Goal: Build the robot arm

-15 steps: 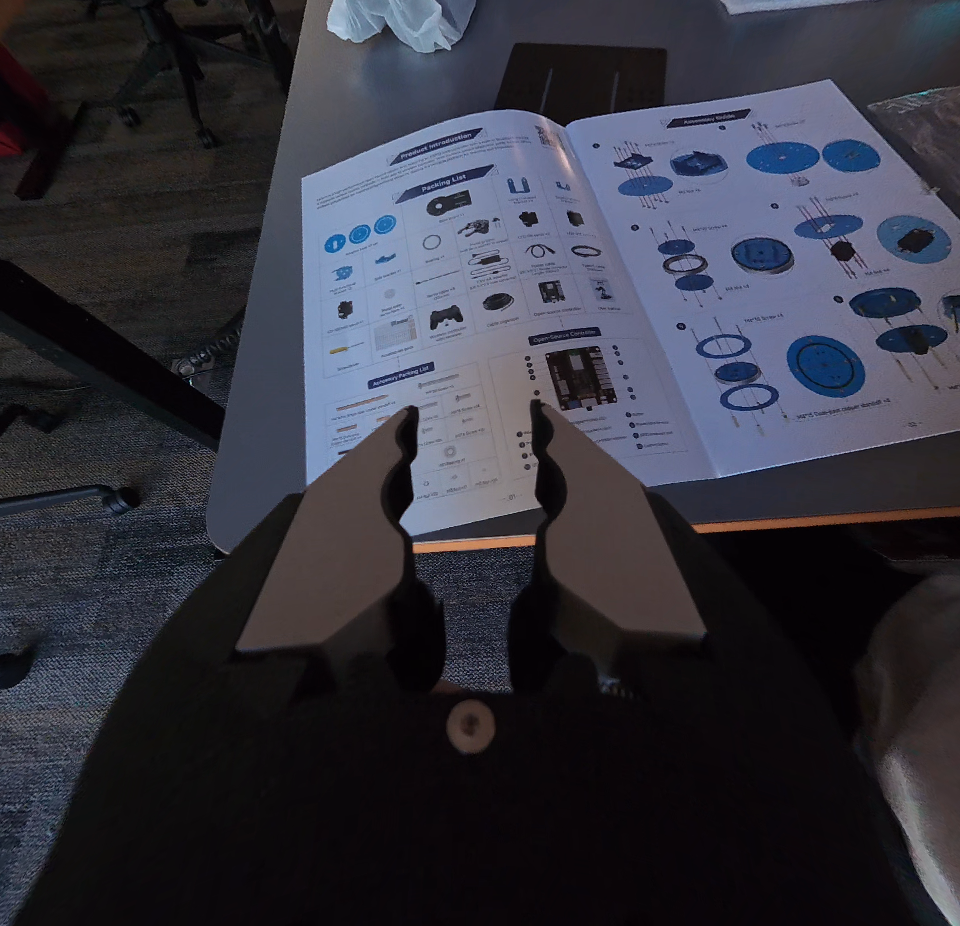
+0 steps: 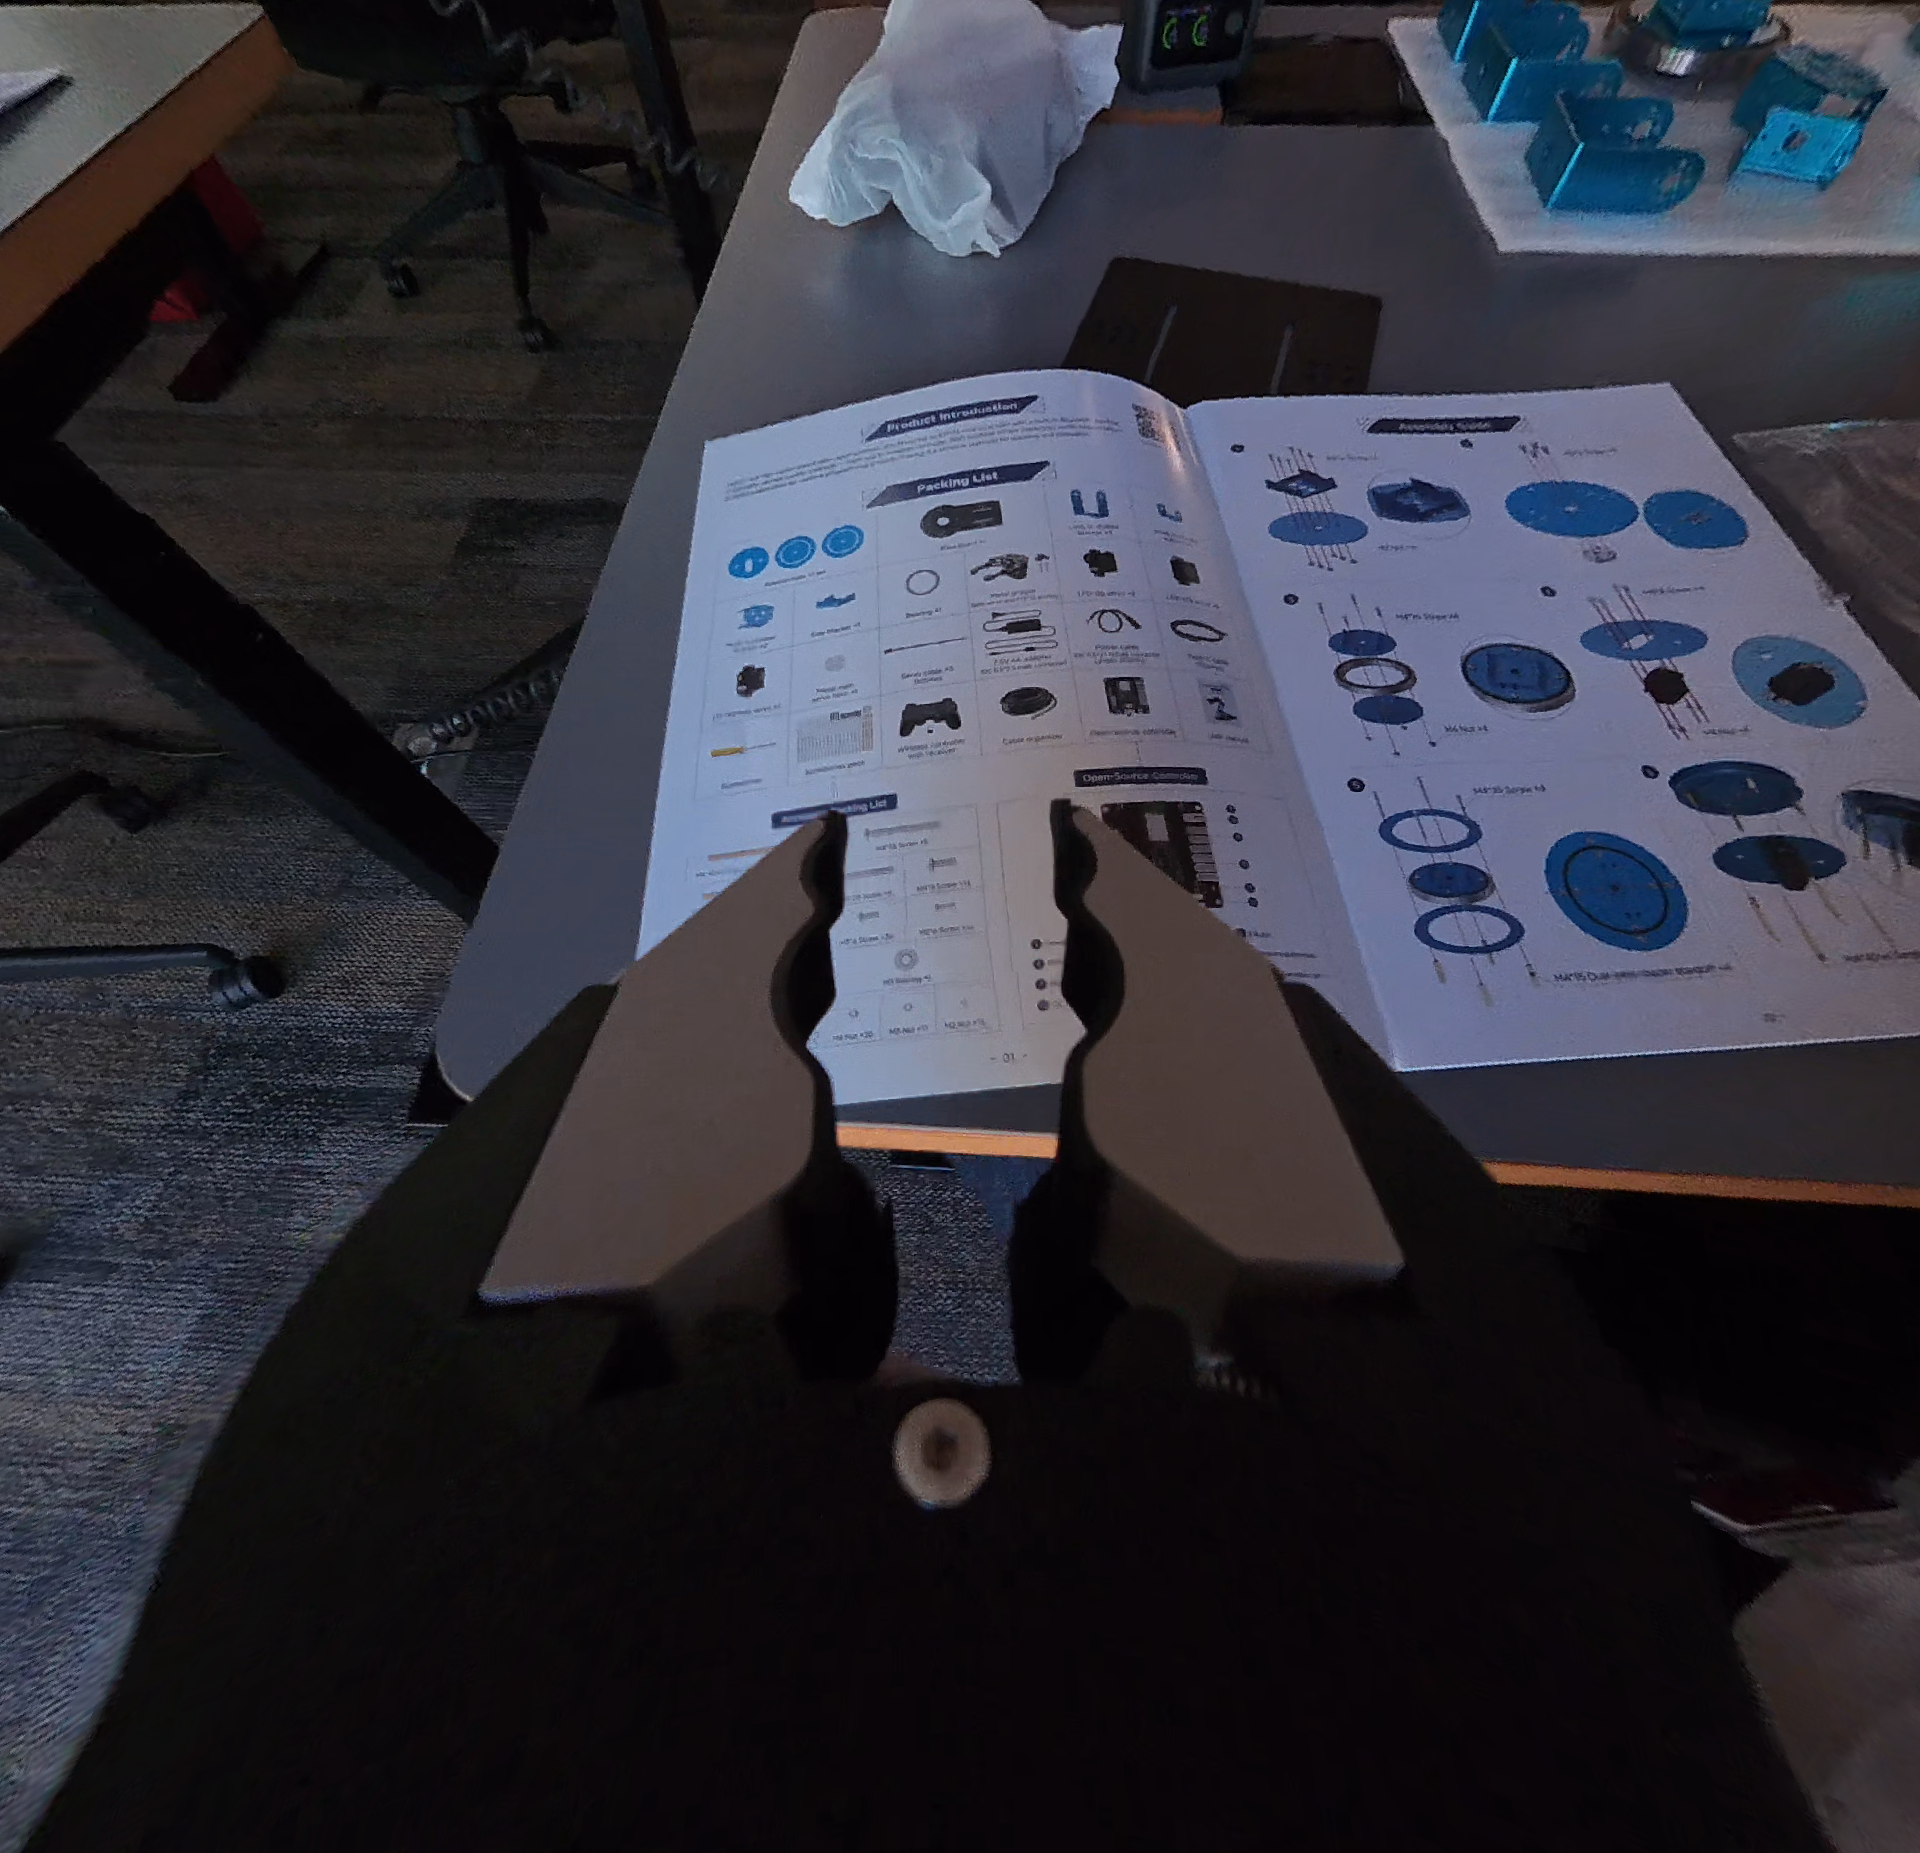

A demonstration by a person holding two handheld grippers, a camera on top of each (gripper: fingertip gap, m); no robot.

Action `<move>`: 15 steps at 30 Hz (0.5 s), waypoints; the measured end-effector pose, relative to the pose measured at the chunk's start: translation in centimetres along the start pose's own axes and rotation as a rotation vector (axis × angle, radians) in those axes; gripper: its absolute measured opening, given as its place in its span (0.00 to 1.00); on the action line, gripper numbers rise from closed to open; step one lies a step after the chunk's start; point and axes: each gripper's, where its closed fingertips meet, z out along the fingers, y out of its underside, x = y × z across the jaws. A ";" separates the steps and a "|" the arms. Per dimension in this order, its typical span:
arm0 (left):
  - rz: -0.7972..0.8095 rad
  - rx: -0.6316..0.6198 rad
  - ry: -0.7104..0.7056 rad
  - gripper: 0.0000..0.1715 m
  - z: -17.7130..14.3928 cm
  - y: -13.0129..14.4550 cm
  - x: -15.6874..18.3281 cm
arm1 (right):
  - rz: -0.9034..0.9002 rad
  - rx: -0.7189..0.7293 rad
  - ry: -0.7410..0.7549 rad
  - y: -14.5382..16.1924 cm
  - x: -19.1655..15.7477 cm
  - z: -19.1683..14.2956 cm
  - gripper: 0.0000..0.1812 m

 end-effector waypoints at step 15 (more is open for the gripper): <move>-0.097 -0.006 -0.135 0.23 -2.3 2.2 -5.6 | -0.036 0.034 0.075 -0.7 0.6 -0.4 0.11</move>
